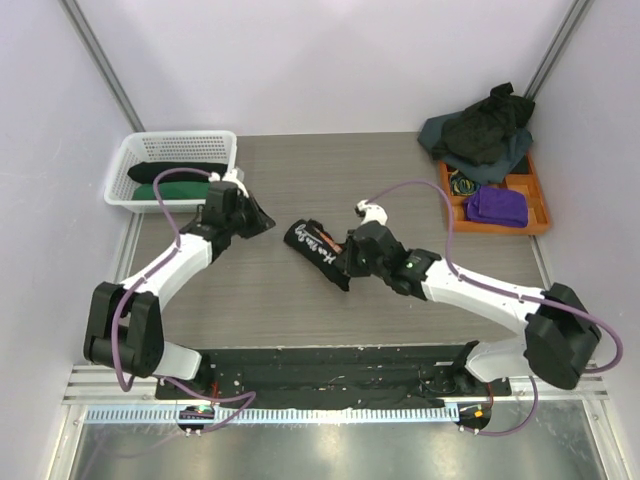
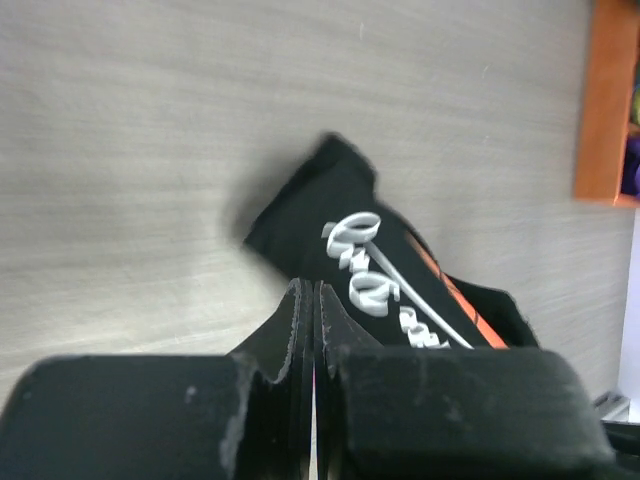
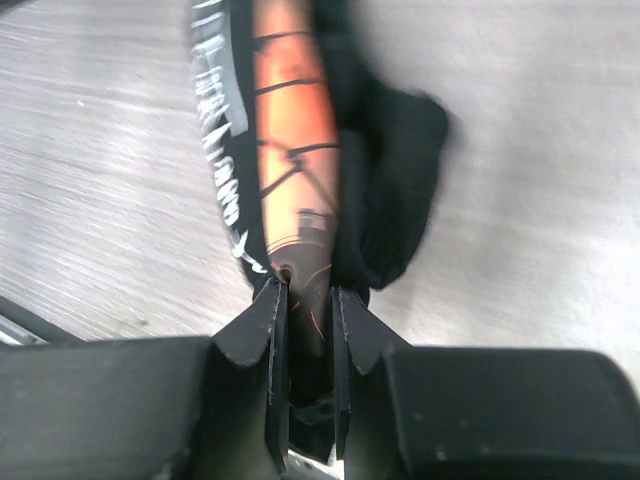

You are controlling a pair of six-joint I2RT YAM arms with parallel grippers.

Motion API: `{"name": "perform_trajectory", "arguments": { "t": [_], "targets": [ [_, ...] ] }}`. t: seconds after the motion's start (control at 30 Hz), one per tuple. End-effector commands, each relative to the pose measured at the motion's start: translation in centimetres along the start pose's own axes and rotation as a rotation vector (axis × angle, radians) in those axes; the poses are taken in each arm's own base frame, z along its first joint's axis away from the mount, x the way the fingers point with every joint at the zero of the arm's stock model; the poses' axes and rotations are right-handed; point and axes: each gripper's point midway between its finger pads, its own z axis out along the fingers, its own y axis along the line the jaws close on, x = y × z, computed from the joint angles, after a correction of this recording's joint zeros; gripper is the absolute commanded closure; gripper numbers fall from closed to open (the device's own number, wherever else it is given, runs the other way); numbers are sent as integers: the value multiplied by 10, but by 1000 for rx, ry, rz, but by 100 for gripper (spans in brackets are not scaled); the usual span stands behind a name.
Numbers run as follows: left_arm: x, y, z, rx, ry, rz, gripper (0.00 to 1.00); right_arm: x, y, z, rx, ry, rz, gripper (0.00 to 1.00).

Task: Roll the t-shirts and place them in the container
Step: Roll the T-shirt to the center of the board.

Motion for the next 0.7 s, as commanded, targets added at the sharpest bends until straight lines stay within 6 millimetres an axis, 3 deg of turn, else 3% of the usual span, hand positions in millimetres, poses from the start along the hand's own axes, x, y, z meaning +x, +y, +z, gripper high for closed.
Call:
{"name": "perform_trajectory", "arguments": {
  "t": [0.0, 0.03, 0.07, 0.1, 0.13, 0.17, 0.2, 0.3, 0.37, 0.5, 0.57, 0.6, 0.67],
  "targets": [
    [-53, 4, -22, -71, -100, 32, 100, -66, 55, 2, -107, -122, -43, 99],
    [-75, -2, -27, -68, -141, 42, 100, -67, 59, 10, -107, -110, -54, 99],
    [-85, 2, -30, -85, -154, 34, 100, -72, 65, 12, -114, -112, -68, 99],
    [-95, 8, -33, -95, -161, 16, 100, -90, 78, 9, -132, -137, -63, 99],
    [-100, 11, -30, -100, -153, -5, 100, -93, 80, 13, -118, -129, -67, 99],
    [-112, 2, -32, -75, -163, -6, 100, -85, 74, 23, -75, -87, -79, 99],
    [-105, -2, -29, -52, -113, -12, 100, -91, 77, 24, -68, -89, -72, 99],
    [-94, -2, -15, -21, -82, -24, 100, -78, 67, 32, -51, -44, -53, 99],
    [-85, 5, -8, -29, -68, -26, 94, -70, 63, 33, -68, -18, -31, 99],
    [-63, 17, 8, -25, -5, -36, 84, -38, 48, 33, -80, 58, 7, 99],
    [-57, 20, 9, -36, 3, -28, 77, -26, 44, 30, -96, 86, 27, 99],
    [-58, 20, 8, -35, -10, -20, 73, -8, 35, 29, -87, 123, 30, 99],
    [-58, 27, 6, -67, -26, -12, 56, -1, 30, 21, -93, 122, 54, 99]
  ]
}}
